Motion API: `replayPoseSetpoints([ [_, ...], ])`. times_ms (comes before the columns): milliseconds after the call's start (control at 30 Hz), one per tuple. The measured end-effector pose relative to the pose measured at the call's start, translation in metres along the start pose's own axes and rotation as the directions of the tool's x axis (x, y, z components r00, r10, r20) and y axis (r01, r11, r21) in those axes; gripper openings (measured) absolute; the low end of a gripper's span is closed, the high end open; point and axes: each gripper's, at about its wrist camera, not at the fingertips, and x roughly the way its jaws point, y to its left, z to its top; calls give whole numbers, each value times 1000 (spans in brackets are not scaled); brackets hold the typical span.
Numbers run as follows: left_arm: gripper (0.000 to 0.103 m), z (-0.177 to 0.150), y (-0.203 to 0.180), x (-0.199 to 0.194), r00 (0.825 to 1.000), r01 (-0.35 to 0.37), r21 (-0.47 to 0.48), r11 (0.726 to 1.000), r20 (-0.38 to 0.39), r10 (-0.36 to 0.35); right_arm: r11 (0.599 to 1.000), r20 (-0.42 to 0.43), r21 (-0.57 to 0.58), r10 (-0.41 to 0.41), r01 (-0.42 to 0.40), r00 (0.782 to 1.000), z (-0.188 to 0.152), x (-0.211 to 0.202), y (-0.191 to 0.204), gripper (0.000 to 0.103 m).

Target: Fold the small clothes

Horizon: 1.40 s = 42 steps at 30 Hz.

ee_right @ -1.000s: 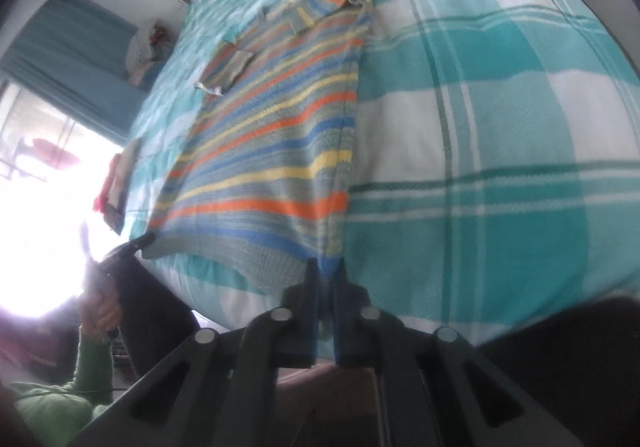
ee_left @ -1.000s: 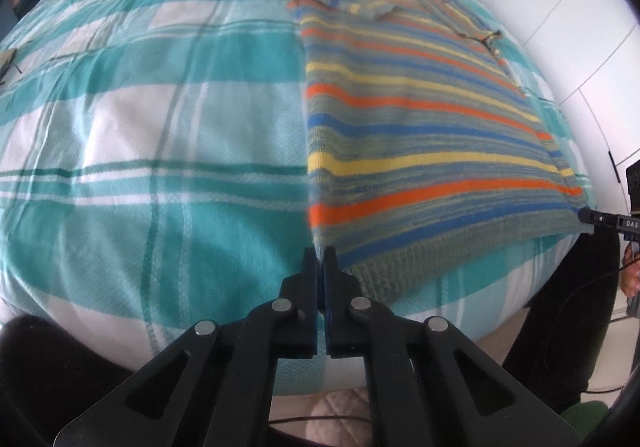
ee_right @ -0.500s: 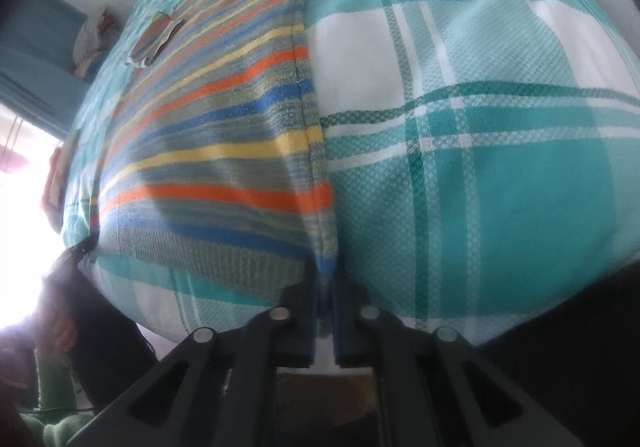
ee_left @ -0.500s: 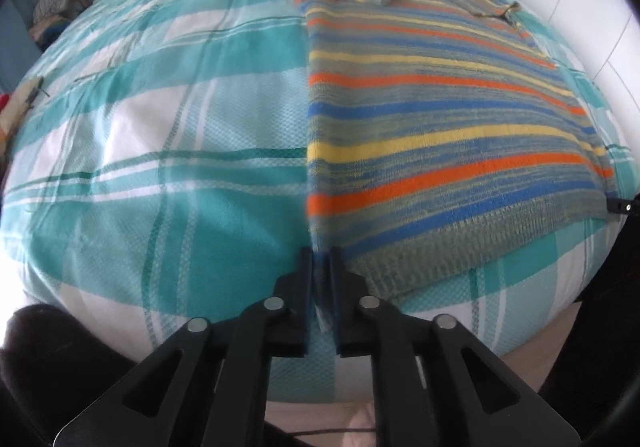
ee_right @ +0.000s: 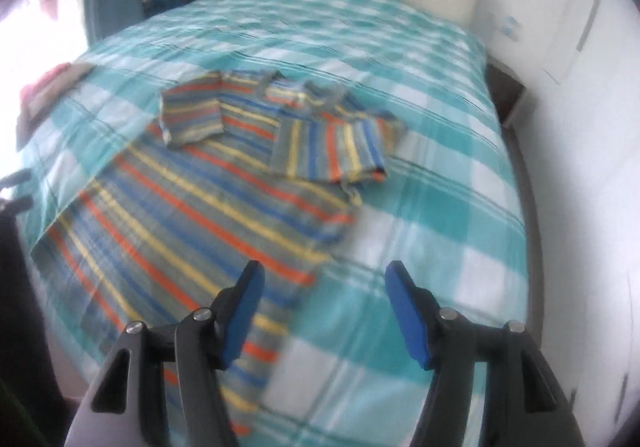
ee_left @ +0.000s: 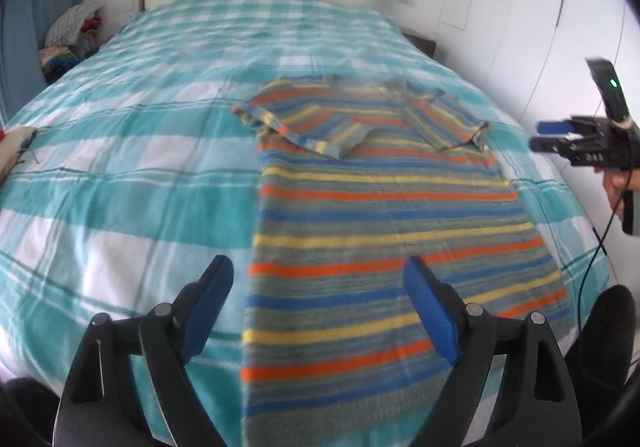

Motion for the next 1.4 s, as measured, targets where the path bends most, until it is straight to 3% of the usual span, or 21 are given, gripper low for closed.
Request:
replayPoseSetpoints([
  [133,88,-26,-10,36,998,6,16,1000,-57,-5,992,-35,-108,60,-63,998,44,88,26,62],
  [233,88,-39,-9,44,995,-8,15,1000,-95,9,989,-69,-133,56,-65,996,55,142,37,61],
  [300,88,-39,-10,42,996,-9,30,1000,-84,11,994,-98,-97,35,-44,995,56,170,31,43],
  [333,88,-38,-11,42,997,-11,35,999,-82,14,998,-102,-50,35,-41,994,56,176,22,9],
  [433,88,-39,-9,43,996,-11,26,1000,-86,13,989,-23,143,31,-27,999,53,153,-23,5],
  [500,88,-38,-7,43,996,-8,21,1000,-87,10,954,54,297,24,-39,998,38,123,-70,5],
  [600,88,-37,-6,43,996,-5,14,1000,-92,6,825,152,563,-40,-53,988,-15,71,-154,5],
  [700,88,-33,-4,47,995,-7,-5,1000,-102,6,673,169,736,-78,-73,983,-76,46,-212,6],
  [767,88,-30,-4,49,994,-14,-20,1000,-109,12,611,153,788,-86,-69,985,-108,47,-228,6],
  [867,88,-26,-4,50,992,-23,-40,999,-125,18,520,190,844,-60,-132,980,-141,58,-238,7],
  [933,88,-24,-3,47,991,-20,-64,998,-131,11,452,250,867,-28,-211,968,-161,66,-241,13],
  [1000,88,-25,-1,47,990,-17,-93,995,-139,4,331,327,888,33,-319,944,-175,74,-248,20],
  [1033,88,-26,0,48,990,-19,-107,994,-142,4,300,371,880,51,-368,927,-175,76,-252,35],
  [1067,88,-27,1,49,989,-24,-117,993,-145,7,312,382,871,52,-379,923,-171,76,-253,40],
  [1133,88,-28,1,52,989,-41,-124,991,-148,22,363,349,866,51,-343,936,-158,83,-258,42],
  [1200,88,-28,-3,53,988,-63,-111,992,-149,47,381,328,866,61,-325,943,-149,93,-262,24],
  [1233,89,-27,-6,53,987,-75,-98,992,-151,60,394,287,877,34,-276,957,-149,94,-264,3],
  [1300,89,-27,-9,52,986,-86,-77,993,-150,74,399,249,896,-80,-198,965,-154,78,-268,2],
  [1400,89,-32,-11,51,986,-95,-72,993,-143,83,369,189,924,-200,-105,962,-166,45,-274,2],
])
